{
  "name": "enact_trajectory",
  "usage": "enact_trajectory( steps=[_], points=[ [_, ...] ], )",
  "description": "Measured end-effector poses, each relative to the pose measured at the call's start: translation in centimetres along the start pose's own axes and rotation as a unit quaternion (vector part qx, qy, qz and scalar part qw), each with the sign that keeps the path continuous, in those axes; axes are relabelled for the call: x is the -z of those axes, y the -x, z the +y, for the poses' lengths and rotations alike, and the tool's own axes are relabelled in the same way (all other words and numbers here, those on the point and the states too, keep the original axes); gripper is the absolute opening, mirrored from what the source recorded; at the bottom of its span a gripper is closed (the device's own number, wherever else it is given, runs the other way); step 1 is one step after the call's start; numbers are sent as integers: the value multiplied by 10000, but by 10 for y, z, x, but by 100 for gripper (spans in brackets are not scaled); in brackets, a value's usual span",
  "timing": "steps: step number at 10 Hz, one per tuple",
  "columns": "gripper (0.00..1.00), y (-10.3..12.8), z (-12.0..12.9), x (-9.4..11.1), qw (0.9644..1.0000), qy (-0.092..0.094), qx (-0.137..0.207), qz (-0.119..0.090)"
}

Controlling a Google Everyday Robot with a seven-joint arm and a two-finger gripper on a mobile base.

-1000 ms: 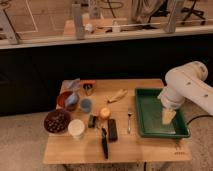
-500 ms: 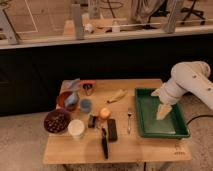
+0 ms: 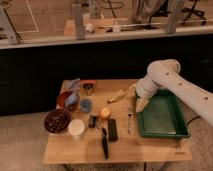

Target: Place apple in tray

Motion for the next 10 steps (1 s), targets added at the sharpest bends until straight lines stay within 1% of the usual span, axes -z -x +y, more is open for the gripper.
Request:
enact_trajectory(
  steps=[7,9,10],
  points=[
    [80,1,-1,-1,10000,-14,11,-6],
    [80,3,-6,-10,9998,-131,133,-107],
    [80,12,-13,-17,9995,-169,225,-158]
  ],
)
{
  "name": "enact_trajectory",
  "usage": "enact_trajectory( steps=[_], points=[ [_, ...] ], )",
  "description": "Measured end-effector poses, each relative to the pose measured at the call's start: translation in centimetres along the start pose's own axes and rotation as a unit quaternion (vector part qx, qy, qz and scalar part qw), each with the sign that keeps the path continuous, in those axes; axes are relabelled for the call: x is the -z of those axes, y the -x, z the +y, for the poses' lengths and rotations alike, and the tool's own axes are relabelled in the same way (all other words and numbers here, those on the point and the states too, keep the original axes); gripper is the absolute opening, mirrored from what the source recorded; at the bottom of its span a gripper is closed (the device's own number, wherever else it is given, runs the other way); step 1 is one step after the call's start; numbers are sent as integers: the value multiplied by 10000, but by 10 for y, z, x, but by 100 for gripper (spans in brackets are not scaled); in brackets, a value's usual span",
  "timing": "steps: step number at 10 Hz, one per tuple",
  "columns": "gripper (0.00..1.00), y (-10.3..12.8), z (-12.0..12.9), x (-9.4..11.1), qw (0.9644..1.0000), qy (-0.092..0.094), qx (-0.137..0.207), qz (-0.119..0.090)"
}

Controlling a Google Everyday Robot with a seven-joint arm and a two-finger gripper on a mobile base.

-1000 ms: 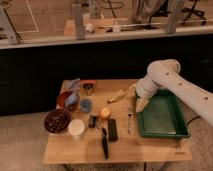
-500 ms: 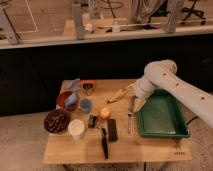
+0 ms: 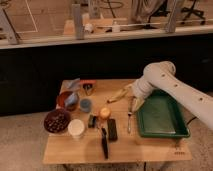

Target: Place apple in tray

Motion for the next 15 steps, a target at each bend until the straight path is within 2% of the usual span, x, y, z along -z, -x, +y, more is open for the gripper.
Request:
enact_trajectory(
  steps=[2,6,10,13,15],
  points=[
    [80,17,-12,-12,9998,4,149,-102],
    [80,17,-14,-13,9998,8,156,-108],
    [80,35,-21,-25,9961,-229,760,-395],
    [80,50,-24,-32,9935,-180,1021,-479],
    [80,52,-24,-33,9933,-161,1035,-485]
  ],
)
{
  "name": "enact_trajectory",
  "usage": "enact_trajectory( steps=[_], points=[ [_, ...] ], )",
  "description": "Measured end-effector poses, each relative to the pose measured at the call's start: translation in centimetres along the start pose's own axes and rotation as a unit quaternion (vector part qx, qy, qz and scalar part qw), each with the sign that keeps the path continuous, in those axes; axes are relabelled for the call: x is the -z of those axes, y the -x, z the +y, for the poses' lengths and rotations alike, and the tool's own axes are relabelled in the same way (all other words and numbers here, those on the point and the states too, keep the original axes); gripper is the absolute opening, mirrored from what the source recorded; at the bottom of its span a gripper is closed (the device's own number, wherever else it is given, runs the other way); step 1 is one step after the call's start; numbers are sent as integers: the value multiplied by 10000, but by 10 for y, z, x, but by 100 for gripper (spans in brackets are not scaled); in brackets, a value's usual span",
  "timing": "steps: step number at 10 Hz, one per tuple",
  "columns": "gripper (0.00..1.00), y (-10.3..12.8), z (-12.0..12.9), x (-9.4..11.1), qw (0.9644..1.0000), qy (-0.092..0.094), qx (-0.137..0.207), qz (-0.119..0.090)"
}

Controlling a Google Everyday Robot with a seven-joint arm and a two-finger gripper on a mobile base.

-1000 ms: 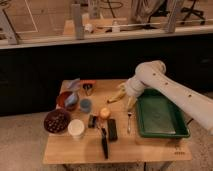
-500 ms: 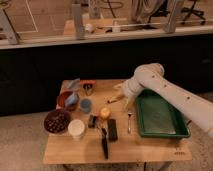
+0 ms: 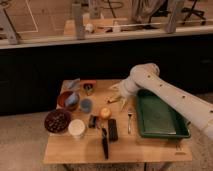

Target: Place apple in tray

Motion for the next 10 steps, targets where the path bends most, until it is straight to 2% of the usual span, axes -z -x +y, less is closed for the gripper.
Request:
enact_trajectory(
  steps=[4,7,9,10],
  points=[
    [80,2,5,6,10000,57,39,41],
    [80,8,13,7,9996,216,169,44],
    [80,15,23,-9,9988,392,289,-80],
    [80,21,30,-27,9981,463,362,-182]
  ],
)
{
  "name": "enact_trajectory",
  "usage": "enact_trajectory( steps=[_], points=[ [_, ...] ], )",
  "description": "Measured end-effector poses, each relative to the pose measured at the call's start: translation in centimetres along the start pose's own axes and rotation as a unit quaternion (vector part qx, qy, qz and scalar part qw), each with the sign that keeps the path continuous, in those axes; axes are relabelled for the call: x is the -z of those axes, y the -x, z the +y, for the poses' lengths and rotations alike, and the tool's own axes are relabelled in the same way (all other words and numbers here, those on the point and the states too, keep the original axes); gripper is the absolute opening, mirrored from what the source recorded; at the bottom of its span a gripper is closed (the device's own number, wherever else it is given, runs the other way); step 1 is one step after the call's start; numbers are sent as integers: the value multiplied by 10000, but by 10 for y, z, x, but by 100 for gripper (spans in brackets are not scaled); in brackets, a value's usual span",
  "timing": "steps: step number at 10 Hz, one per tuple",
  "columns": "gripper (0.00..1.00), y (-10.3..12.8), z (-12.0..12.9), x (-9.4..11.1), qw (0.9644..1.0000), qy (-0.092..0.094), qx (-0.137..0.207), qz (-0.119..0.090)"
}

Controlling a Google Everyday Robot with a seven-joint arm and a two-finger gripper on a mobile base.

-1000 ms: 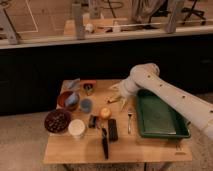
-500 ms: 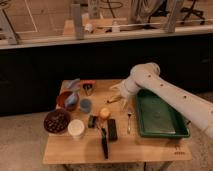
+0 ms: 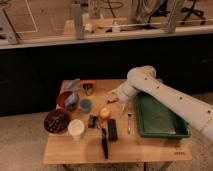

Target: Place apple in tray

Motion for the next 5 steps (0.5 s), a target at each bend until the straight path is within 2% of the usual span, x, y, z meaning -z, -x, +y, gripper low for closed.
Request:
enact_trajectory(
  steps=[2,4,5],
  points=[
    [80,5,8,-29,9999,-1,0,-130],
    [80,1,14,-56,9986,-50,-450,-284],
    [80,-3,16,-62,9972,-115,-643,-373]
  ],
)
